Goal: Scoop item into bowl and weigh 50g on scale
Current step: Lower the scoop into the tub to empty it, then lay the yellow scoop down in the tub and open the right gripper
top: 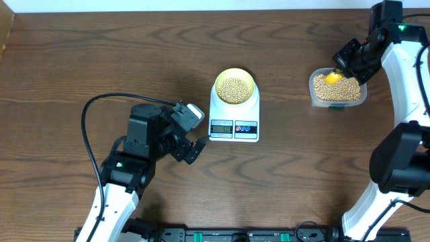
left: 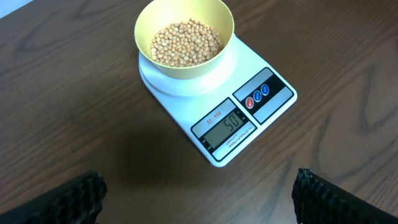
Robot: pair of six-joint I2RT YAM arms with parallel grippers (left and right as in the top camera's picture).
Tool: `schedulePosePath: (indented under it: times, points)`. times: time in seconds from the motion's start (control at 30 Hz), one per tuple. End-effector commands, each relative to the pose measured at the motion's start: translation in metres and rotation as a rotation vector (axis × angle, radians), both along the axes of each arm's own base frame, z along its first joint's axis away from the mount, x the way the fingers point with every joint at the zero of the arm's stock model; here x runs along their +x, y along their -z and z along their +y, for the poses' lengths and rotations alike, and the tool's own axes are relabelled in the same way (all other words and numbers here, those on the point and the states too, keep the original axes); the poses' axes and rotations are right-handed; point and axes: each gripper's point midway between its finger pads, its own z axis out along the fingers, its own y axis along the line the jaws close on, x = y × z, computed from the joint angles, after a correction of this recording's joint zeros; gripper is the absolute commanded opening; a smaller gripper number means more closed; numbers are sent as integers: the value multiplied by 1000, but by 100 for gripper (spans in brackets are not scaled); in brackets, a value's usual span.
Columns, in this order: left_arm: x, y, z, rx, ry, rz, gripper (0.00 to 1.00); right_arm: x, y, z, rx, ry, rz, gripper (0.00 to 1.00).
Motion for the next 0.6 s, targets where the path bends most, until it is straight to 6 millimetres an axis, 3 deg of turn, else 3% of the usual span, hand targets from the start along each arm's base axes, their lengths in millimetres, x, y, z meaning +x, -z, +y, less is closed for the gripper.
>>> schedulePosePath:
  times: [0.0,0.13,0.23,0.47,0.57]
  points:
    - [1,-7,-1,-11,6,-15,98,1,-7,1,27,54,-14,1]
    - [1,-7,-1,-11,7,-15,98,-3,-6,2,28,53,6,1]
    - [1,-7,-1,-11,6,-15,98,-13,-3,-1,13,56,47,7]
    - [1,-7,-1,-11,6,-15,98,-27,2,-6,-21,55,105,43]
    - [1,-7,-1,-11,7,-15,97,-34,3,-7,-31,11,127,52]
